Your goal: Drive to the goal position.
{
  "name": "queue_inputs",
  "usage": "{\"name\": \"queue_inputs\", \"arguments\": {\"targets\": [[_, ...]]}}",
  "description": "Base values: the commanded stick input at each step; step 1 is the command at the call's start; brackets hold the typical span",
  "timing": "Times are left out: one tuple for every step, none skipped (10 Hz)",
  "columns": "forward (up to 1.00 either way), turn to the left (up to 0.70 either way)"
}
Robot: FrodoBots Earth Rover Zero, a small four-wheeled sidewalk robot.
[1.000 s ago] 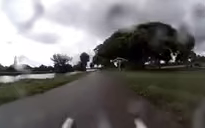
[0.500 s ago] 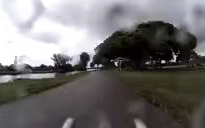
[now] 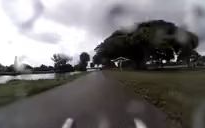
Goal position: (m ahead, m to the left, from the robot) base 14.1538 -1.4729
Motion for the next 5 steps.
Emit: {"name": "queue_inputs", "arguments": {"targets": [[1.0, 0.0], [1.0, 0.0], [1.0, 0.0], [1.0, 0.0], [1.0, 0.0]]}}
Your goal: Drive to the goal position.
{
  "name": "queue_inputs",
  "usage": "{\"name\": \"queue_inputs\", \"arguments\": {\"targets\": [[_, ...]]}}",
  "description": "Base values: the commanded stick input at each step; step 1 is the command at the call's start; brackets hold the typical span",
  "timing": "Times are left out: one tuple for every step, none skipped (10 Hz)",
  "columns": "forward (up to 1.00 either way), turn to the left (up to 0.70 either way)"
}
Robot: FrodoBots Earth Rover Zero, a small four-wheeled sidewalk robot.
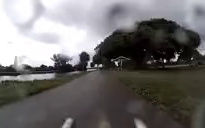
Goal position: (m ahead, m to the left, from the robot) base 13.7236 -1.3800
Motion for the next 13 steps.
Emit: {"name": "queue_inputs", "arguments": {"targets": [[1.0, 0.0], [1.0, 0.0], [1.0, 0.0], [1.0, 0.0], [1.0, 0.0], [1.0, 0.0], [1.0, 0.0], [1.0, 0.0], [1.0, 0.0], [1.0, 0.0], [1.0, 0.0], [1.0, 0.0], [1.0, 0.0]]}}
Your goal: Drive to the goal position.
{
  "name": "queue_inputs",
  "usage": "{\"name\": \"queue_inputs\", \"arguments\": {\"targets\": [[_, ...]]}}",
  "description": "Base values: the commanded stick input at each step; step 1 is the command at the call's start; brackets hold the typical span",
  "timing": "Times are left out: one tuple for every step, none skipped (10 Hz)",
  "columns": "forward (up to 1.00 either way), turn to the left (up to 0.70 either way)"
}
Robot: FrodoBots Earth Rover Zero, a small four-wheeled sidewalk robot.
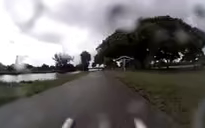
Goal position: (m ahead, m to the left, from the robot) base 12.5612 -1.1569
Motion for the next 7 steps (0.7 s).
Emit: {"name": "queue_inputs", "arguments": {"targets": [[1.0, 0.0], [1.0, 0.0], [1.0, 0.0], [1.0, 0.0], [1.0, 0.0], [1.0, 0.0], [1.0, 0.0]]}}
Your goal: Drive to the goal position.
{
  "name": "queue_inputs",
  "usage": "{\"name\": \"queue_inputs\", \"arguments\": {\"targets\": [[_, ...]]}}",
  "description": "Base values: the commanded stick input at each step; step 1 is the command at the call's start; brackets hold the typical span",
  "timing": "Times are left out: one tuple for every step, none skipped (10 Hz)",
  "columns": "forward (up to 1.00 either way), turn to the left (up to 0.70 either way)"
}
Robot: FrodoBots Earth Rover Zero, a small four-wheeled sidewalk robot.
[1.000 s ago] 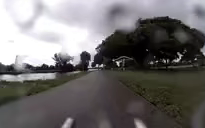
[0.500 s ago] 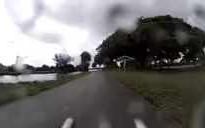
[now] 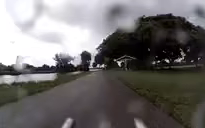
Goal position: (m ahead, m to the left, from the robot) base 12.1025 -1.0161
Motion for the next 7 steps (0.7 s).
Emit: {"name": "queue_inputs", "arguments": {"targets": [[1.0, 0.0], [1.0, 0.0], [1.0, 0.0], [1.0, 0.0], [1.0, 0.0], [1.0, 0.0], [1.0, 0.0]]}}
